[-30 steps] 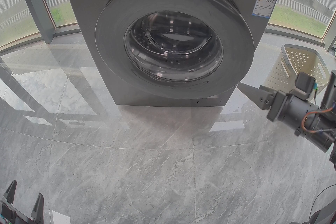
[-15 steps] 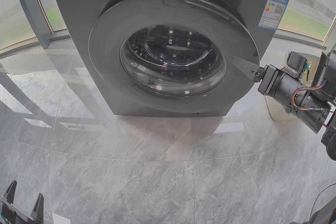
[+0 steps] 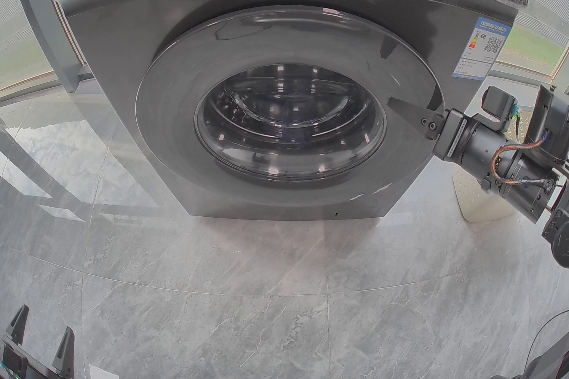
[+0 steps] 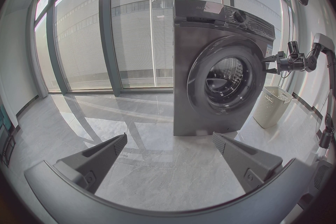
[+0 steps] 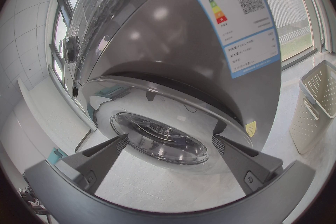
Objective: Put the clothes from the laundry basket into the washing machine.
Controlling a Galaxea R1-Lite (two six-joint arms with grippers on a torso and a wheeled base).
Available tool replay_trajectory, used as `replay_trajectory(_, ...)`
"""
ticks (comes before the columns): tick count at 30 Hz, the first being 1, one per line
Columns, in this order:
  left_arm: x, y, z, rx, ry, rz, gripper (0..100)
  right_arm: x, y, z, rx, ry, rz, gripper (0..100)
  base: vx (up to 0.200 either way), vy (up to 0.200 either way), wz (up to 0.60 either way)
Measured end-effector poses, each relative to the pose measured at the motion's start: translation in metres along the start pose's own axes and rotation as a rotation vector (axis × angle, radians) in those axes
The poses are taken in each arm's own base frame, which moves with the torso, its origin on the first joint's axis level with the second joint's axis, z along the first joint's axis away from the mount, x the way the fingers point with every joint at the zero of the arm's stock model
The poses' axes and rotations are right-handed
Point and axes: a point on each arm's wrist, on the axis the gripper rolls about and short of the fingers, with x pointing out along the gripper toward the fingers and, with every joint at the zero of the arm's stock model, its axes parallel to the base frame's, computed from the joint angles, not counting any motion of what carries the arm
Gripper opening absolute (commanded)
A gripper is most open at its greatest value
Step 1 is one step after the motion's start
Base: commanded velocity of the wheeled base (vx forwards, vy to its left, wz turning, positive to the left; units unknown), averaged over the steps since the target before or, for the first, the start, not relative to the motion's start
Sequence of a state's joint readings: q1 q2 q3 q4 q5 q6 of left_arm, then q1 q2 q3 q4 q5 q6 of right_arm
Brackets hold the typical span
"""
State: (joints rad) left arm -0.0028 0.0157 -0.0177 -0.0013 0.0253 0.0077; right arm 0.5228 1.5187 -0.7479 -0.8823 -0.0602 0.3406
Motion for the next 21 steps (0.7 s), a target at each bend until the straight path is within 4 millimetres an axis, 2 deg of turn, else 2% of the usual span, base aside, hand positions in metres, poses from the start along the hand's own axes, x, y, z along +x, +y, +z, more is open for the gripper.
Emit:
replay_trajectory(4, 0.0, 0.0, 0.0, 0.0, 0.0, 0.0, 100, 0.001, -0.002, 0.004, -0.001, -0.026, -0.011, 100, 0.0, 0.0, 0.0)
replay_trajectory(13, 0.0, 0.0, 0.0, -0.001, 0.0, -0.001, 100, -0.001, -0.001, 0.001, -0.006, -0.029, -0.033, 100, 0.0, 0.0, 0.0)
replay_trajectory(18, 0.0, 0.0, 0.0, -0.001, 0.0, -0.001, 100, -0.016, 0.001, -0.017, -0.024, 0.038, -0.021, 100, 0.0, 0.0, 0.0)
replay_trajectory(21, 0.0, 0.0, 0.0, -0.001, 0.0, 0.0, 100, -0.034, 0.0, -0.035, -0.057, 0.112, -0.012, 100, 0.0, 0.0, 0.0)
